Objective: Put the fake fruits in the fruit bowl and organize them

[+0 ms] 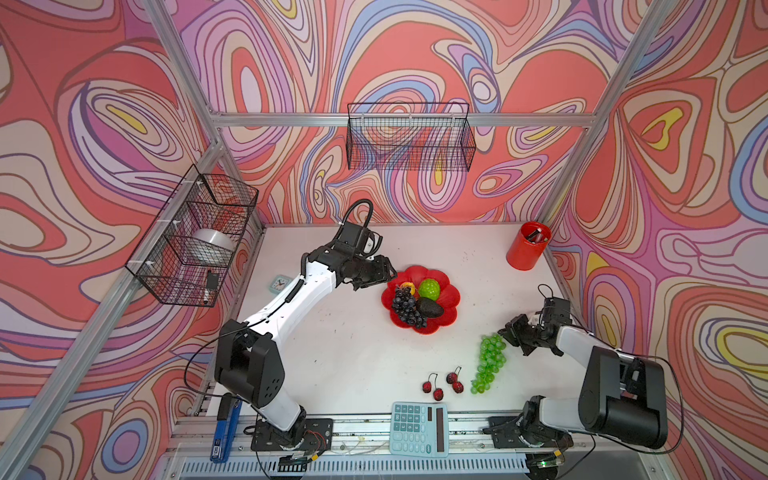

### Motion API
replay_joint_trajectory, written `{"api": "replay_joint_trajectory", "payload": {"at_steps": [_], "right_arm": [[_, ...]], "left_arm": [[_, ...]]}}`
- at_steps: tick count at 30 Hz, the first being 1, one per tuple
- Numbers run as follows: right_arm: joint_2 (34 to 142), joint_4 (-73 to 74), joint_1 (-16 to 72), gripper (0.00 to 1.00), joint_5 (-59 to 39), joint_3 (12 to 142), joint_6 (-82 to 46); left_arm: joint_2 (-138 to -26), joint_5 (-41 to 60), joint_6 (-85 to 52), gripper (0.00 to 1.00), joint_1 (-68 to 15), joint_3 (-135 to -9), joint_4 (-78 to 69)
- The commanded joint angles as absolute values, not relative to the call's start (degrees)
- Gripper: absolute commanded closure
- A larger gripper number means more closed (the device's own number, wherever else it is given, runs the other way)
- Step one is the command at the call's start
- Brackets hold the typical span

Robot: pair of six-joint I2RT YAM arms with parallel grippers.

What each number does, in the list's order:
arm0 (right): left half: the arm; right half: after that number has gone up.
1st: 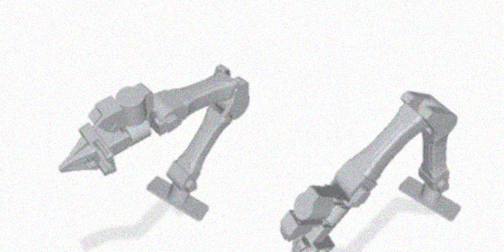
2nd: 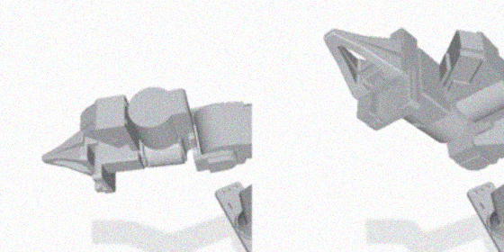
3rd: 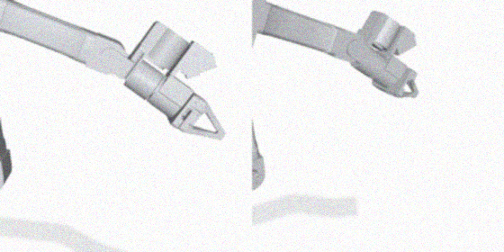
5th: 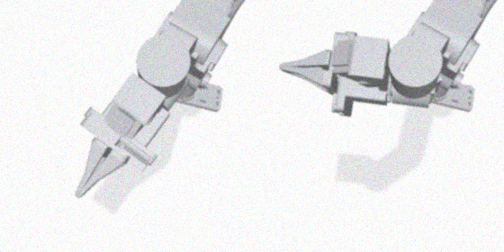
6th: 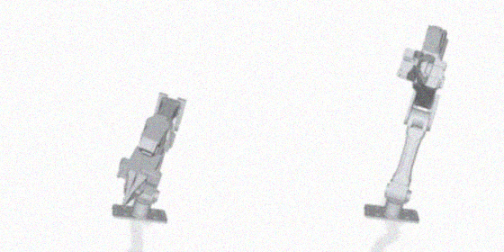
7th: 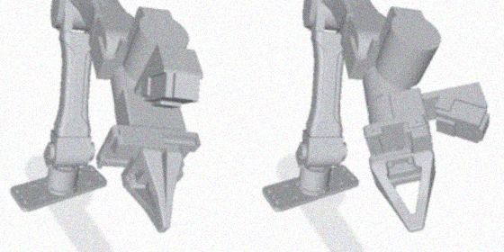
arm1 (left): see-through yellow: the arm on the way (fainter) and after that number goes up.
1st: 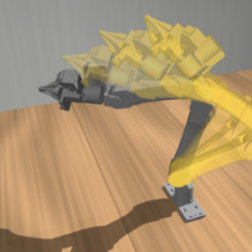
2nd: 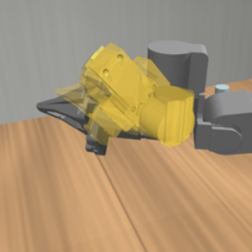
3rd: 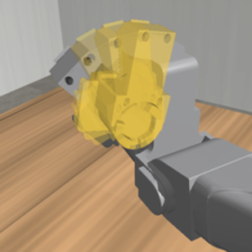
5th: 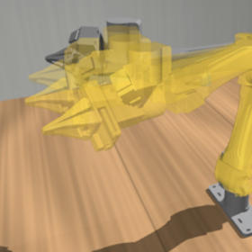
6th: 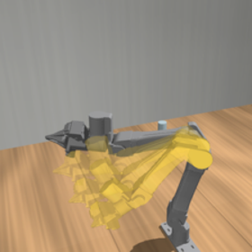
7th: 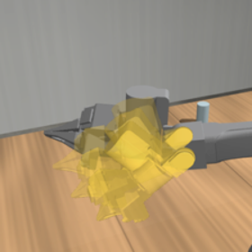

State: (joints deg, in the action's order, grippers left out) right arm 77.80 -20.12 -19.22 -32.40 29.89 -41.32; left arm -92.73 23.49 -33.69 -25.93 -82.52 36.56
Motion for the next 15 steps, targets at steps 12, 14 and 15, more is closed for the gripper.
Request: {"api": "replay_joint_trajectory", "payload": {"at_steps": [12, 14, 15], "right_arm": [[71.84, -25.11, -19.46, 1.00, -33.52, 37.88, -34.34], [70.36, -26.97, -19.50, 1.00, -33.74, 40.08, -33.37], [69.90, -27.63, -19.44, 1.00, -33.90, 40.89, -33.23]], "left_arm": [[-93.19, 20.78, -33.33, 0.43, -26.18, -84.84, 40.99], [-93.16, 20.56, -33.25, 0.43, -26.14, -84.98, 41.31], [-93.16, 20.35, -33.23, 0.43, -26.19, -85.03, 41.52]]}}
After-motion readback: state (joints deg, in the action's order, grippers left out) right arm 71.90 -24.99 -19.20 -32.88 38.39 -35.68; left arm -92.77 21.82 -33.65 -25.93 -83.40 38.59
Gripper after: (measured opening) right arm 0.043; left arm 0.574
